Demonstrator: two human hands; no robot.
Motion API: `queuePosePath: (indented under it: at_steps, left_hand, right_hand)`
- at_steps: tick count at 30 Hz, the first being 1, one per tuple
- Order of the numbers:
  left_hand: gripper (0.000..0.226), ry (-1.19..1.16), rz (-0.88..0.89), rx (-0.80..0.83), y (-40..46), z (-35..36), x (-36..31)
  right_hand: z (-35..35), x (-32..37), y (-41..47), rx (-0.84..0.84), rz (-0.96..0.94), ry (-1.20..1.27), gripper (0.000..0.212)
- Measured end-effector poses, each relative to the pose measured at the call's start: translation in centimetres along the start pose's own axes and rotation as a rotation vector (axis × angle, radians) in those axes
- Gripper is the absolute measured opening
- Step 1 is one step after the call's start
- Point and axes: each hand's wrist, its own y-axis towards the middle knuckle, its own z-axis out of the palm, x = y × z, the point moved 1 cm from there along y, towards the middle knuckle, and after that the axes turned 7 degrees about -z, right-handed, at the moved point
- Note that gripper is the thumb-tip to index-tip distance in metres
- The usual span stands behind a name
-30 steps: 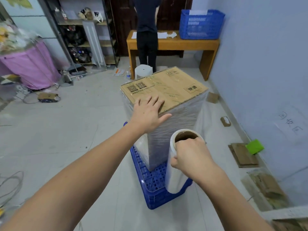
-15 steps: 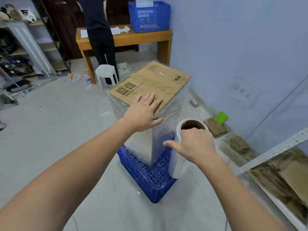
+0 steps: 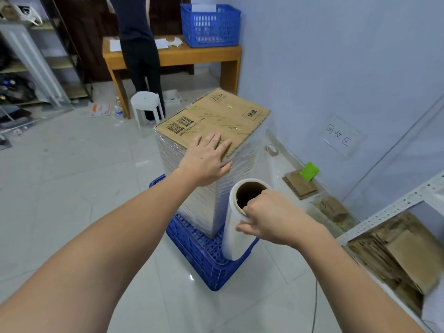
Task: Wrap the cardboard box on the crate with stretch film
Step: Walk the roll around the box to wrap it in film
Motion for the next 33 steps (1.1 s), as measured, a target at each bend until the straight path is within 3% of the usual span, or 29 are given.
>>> queuePosePath:
  at_steps: [7, 16, 23, 28, 33]
  left_hand:
    - [0.074, -0.003, -0.009, -0.014, -0.3, -0.2, 0.0]
    - [0.073, -0.005, -0.024, -0.008, -0.4, -0.4, -0.1]
    - [0.088, -0.078, 0.034, 0.072, -0.1, -1.1, 1.4]
    - [0.105, -0.162, 0.244, 0.172, 0.1, -1.8, 4.2]
    - [0.095, -0.069, 0.474, 0.107, 1.4, -1.0, 8.9]
  right_hand:
    - [0.5, 2.2, 0.4, 0.026, -0.139, 0.124, 0.031]
    - [0.8, 3.8, 0.8, -0.147, -0.162, 0.127, 0.025]
    - [0.8, 6.0, 1.8, -0.153, 0.091, 0.108, 0.037]
    - [-0.4, 7.3, 2.9, -0.109, 0.338, 0.298, 0.021]
    - [-0.1, 8.9, 5.5, -0.071, 0.625, 0.188, 0.036]
